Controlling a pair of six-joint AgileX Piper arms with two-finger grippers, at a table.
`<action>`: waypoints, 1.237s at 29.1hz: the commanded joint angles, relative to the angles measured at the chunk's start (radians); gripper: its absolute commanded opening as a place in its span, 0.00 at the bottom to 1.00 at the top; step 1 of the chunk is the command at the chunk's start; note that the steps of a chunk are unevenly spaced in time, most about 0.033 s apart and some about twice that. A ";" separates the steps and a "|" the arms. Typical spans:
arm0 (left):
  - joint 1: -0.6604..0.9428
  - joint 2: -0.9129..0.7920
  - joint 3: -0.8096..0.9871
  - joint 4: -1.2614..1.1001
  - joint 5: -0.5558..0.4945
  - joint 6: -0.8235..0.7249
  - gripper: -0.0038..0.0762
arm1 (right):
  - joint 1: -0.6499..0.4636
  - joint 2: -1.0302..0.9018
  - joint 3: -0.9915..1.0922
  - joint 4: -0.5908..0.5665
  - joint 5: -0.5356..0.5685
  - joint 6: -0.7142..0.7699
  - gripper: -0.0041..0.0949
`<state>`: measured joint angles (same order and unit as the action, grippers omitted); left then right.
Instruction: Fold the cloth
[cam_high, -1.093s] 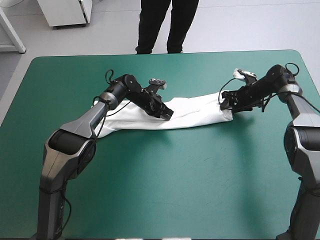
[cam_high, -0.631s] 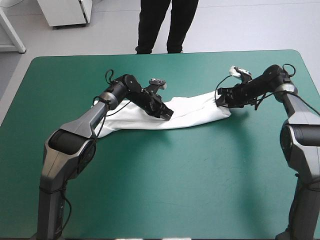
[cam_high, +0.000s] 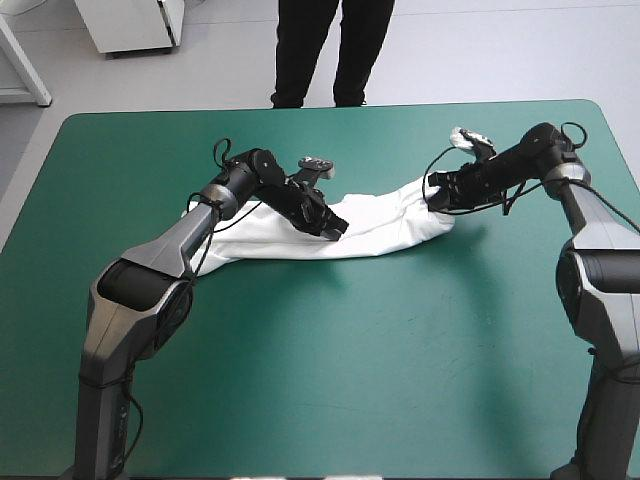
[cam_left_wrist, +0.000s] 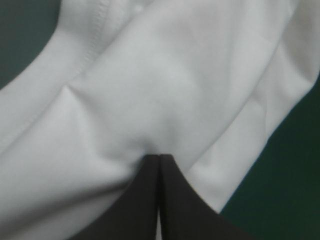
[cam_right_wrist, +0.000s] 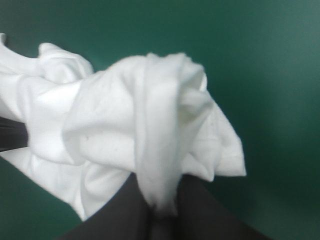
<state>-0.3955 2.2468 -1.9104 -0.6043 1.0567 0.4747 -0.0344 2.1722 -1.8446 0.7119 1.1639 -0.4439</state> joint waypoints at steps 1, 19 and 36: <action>0.000 -0.046 -0.013 0.054 0.005 -0.024 0.02 | 0.002 -0.130 -0.058 0.059 0.030 -0.011 0.03; 0.000 -0.046 -0.013 0.049 -0.003 -0.043 0.02 | 0.002 -0.257 -0.065 0.059 0.064 -0.011 0.03; 0.002 -0.100 -0.303 0.189 0.184 -0.137 0.02 | 0.002 -0.268 -0.065 0.072 0.063 -0.011 0.03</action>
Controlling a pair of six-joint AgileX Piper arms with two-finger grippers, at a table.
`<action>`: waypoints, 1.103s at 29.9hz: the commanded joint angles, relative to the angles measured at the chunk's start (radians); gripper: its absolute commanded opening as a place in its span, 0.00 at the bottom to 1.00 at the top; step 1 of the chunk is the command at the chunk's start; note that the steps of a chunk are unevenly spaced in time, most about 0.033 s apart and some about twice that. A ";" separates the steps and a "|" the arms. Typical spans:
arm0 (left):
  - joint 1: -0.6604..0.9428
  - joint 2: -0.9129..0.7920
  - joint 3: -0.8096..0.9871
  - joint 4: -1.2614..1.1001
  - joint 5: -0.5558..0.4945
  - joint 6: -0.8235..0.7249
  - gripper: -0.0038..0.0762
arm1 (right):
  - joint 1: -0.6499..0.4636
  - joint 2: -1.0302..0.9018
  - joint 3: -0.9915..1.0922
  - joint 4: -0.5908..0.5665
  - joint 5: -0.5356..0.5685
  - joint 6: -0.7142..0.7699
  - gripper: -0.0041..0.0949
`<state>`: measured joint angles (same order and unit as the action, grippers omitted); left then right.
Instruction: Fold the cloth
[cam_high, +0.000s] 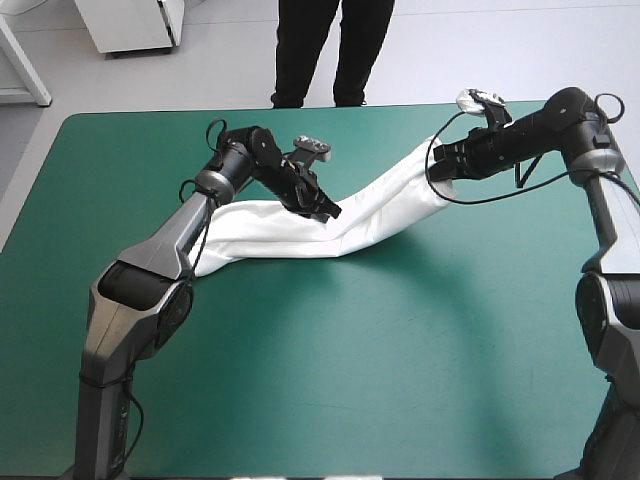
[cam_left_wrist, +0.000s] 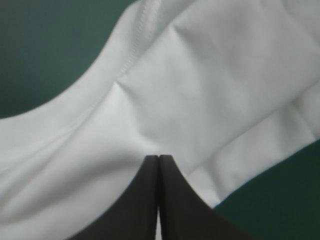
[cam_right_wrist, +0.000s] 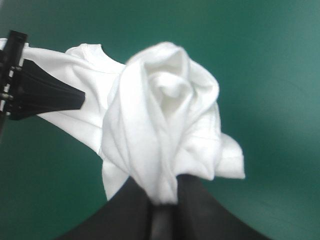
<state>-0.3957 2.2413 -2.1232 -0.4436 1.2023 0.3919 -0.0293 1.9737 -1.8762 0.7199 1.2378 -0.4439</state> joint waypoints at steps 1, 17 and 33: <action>0.010 -0.102 -0.106 0.044 0.047 -0.068 0.02 | -0.004 -0.069 -0.033 0.079 -0.011 -0.011 0.03; 0.109 -0.425 -0.118 0.176 0.085 -0.124 0.02 | 0.224 -0.069 -0.033 0.273 -0.183 -0.045 0.03; 0.109 -0.656 0.005 0.205 0.085 -0.147 0.02 | 0.520 0.190 -0.301 0.281 -0.285 -0.002 0.03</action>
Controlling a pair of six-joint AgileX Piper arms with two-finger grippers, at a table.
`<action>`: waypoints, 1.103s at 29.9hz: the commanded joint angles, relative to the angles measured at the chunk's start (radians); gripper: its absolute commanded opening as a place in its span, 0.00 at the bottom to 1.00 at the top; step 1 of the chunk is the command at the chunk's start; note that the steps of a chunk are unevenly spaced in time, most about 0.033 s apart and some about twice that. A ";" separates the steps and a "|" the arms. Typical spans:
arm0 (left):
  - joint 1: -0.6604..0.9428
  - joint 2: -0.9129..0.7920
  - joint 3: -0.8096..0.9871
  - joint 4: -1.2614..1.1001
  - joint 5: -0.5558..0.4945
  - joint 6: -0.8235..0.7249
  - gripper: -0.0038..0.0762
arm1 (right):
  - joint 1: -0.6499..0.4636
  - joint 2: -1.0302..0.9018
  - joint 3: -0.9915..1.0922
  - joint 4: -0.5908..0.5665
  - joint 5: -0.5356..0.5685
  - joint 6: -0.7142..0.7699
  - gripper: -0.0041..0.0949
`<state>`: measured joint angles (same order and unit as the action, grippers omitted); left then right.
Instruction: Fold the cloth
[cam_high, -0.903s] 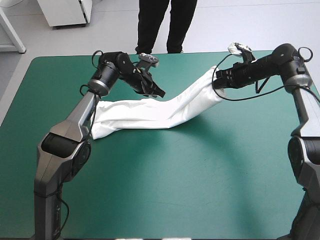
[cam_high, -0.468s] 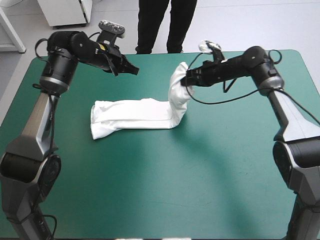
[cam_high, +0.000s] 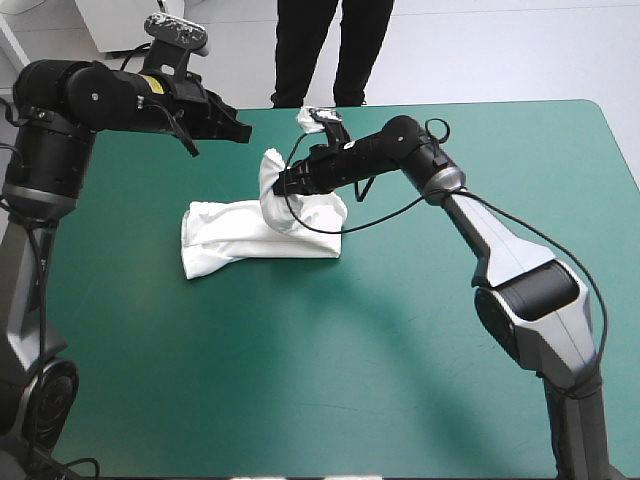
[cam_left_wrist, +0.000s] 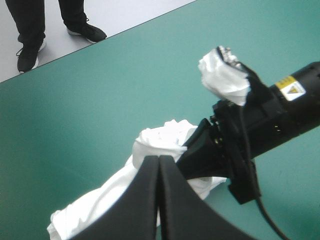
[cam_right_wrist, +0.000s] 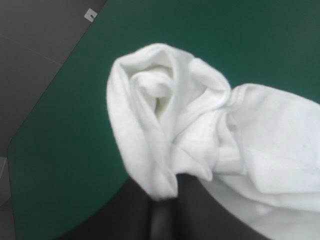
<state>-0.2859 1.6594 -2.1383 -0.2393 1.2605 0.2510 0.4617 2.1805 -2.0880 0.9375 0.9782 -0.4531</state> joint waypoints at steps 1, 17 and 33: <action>-0.001 -0.083 0.034 0.001 0.027 -0.006 0.02 | 0.037 0.002 -0.109 0.067 -0.026 0.015 0.03; -0.001 -0.138 0.096 -0.001 0.027 -0.003 0.02 | 0.125 0.189 -0.280 0.133 -0.014 -0.036 0.15; -0.001 -0.189 0.106 -0.001 0.027 -0.003 0.02 | 0.071 0.179 -0.516 -0.188 0.212 0.123 0.57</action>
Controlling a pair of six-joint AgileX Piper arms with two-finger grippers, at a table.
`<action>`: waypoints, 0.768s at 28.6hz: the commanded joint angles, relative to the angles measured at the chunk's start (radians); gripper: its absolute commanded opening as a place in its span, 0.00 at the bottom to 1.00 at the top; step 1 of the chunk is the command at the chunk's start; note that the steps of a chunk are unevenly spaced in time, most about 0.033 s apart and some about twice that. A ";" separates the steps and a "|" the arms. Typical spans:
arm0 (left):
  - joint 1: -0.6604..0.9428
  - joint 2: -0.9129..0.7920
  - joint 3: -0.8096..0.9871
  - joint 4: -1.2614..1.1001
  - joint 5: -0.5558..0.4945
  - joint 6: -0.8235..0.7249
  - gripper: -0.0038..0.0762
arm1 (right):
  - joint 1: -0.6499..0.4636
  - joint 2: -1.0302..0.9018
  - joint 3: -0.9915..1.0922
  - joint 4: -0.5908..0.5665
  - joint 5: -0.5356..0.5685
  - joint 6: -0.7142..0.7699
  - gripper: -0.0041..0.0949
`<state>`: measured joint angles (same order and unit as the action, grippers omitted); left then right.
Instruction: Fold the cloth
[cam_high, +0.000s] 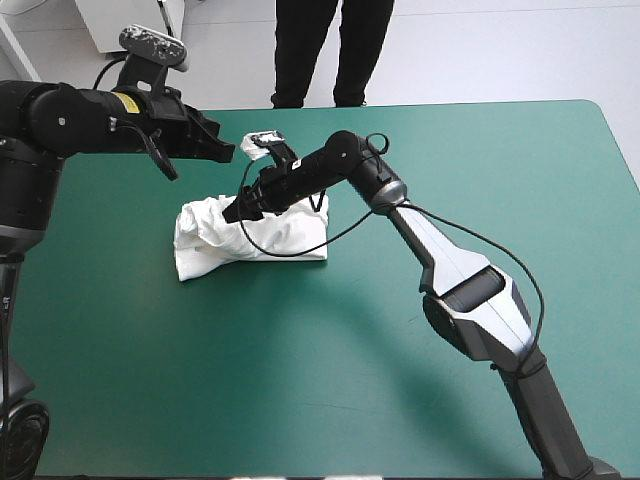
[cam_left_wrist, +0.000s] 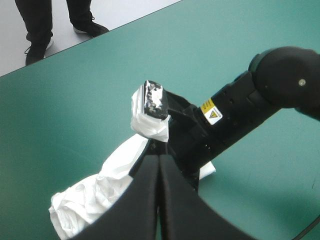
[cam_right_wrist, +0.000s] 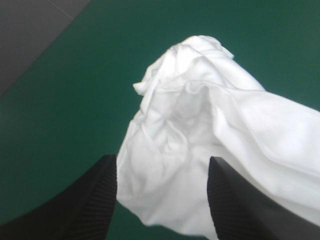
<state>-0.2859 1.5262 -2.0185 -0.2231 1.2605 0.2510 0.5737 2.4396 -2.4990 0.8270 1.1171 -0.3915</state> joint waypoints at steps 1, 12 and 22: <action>-0.001 -0.063 -0.005 -0.017 0.027 -0.003 0.02 | -0.059 -0.080 -0.135 -0.122 0.126 0.098 0.57; -0.001 -0.157 0.069 -0.001 0.027 0.000 0.02 | -0.225 -0.212 -0.114 -0.315 0.135 0.261 0.57; -0.001 -0.208 0.112 -0.008 0.027 0.000 0.02 | -0.242 -0.440 0.318 -0.378 0.135 0.262 0.57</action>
<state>-0.2859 1.3472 -1.8894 -0.2026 1.2605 0.2529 0.3368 2.1019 -2.2520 0.4361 1.2460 -0.1206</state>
